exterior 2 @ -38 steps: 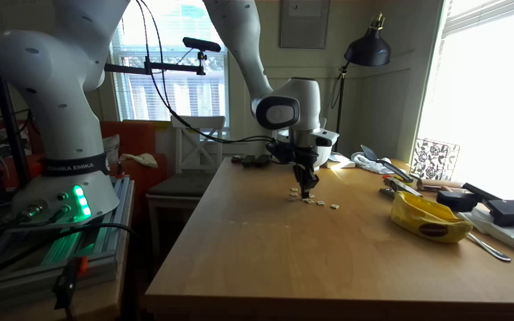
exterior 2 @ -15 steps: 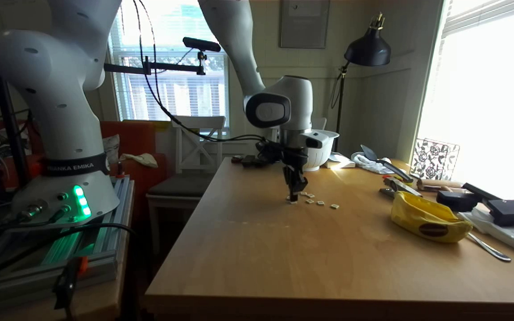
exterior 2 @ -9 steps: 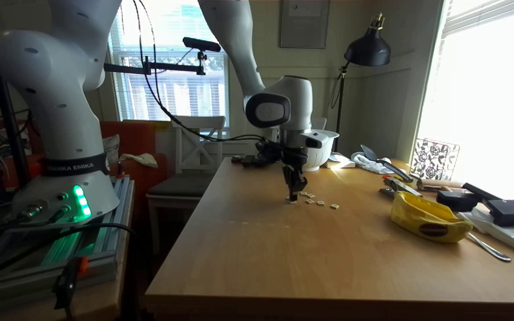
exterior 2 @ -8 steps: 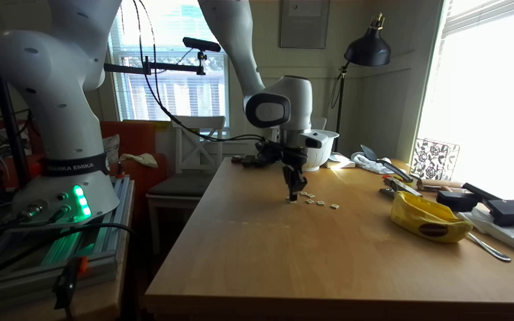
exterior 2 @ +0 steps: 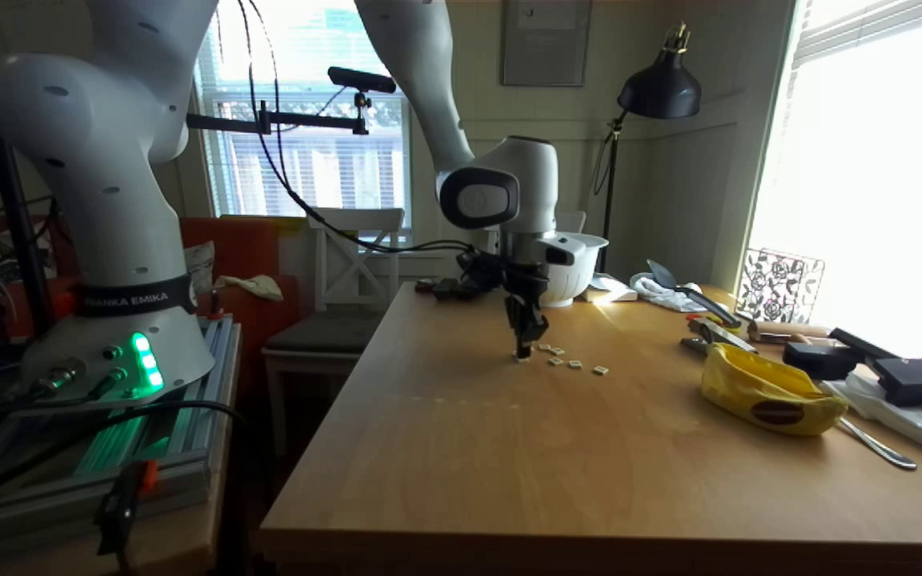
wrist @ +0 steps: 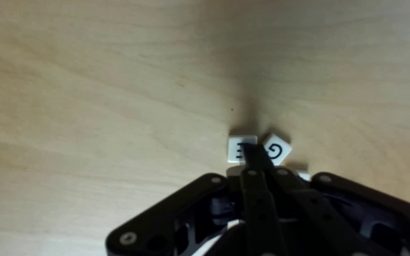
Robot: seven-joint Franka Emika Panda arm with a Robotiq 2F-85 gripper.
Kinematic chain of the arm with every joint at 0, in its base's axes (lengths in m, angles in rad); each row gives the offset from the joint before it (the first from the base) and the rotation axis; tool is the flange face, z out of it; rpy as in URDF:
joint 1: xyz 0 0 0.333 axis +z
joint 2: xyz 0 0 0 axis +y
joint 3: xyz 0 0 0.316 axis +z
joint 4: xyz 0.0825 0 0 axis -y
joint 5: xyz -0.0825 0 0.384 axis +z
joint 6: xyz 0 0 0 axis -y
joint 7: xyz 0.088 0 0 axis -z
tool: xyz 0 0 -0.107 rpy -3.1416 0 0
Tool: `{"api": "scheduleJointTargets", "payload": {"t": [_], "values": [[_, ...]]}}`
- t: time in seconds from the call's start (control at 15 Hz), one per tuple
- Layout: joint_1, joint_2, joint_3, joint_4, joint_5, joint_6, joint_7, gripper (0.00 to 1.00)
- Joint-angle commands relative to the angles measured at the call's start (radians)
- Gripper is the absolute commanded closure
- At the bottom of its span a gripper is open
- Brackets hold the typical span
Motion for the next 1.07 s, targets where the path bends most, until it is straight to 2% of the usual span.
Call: {"api": "scheduleJointTargets", "payload": {"t": [0.0, 1.0], "values": [[-0.003, 0.008, 0.014, -0.006, 0.027, -0.016, -0.002, 1.0], [0.003, 0.037, 0.019, 0.032, 0.063, -0.02, 0.046, 1.0]]}}
